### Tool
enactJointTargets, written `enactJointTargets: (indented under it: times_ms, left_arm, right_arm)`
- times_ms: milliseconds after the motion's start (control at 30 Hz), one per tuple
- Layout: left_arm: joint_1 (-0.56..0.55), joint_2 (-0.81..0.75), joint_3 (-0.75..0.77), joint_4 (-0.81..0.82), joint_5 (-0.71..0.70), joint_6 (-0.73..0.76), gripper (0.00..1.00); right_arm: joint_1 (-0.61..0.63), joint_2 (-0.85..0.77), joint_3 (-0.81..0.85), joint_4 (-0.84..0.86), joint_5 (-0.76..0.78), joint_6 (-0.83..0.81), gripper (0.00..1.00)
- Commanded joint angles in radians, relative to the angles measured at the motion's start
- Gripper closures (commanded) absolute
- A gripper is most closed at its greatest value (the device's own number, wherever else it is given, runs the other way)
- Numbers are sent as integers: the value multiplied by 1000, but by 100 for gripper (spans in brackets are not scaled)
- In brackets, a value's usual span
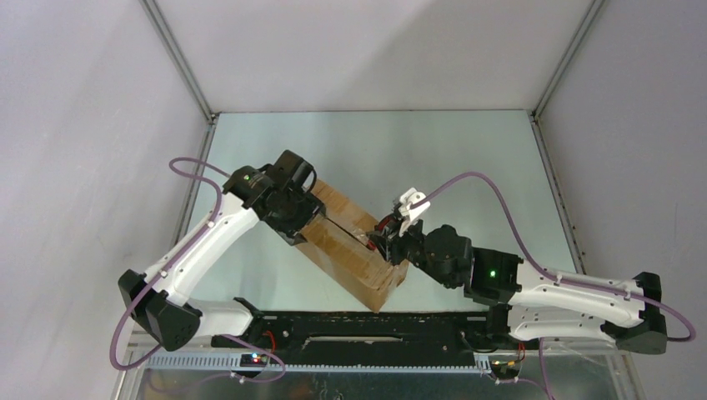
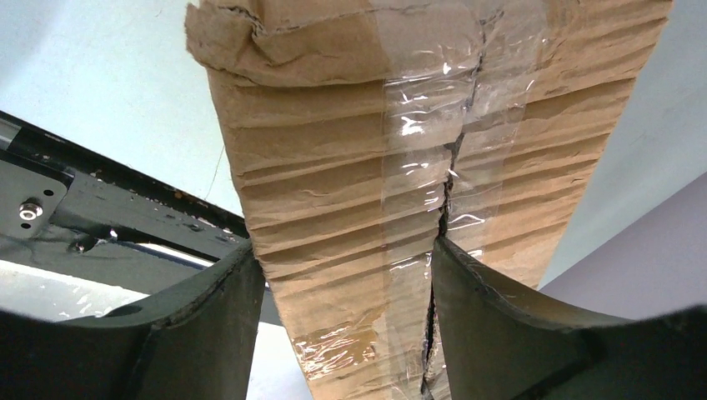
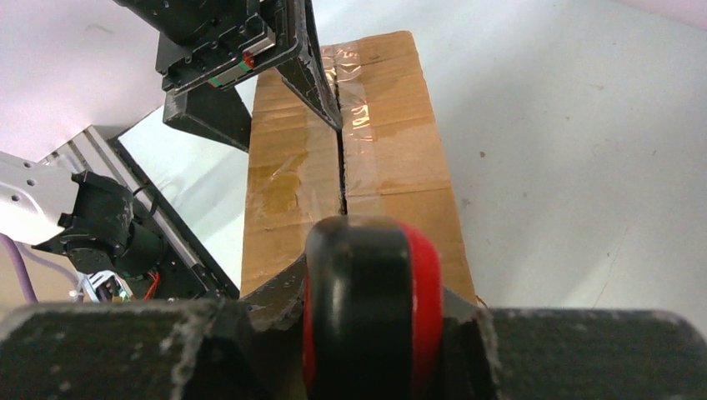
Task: Unpack the express box
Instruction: Cut the express box at the center of the board.
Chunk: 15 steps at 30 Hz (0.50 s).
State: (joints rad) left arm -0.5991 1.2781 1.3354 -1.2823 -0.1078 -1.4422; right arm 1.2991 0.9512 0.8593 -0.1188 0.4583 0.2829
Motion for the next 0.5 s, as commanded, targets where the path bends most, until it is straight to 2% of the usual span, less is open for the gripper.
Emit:
enactJointTargets:
  times_ms: [0, 467]
  left_arm:
    - [68, -18, -9, -25, -234, -3, 65]
    - [86, -50, -18, -23, -242, 8, 67]
  right_arm:
    - [24, -30, 43, -171, 17, -5, 100]
    - [60, -32, -16, -240, 106, 35, 100]
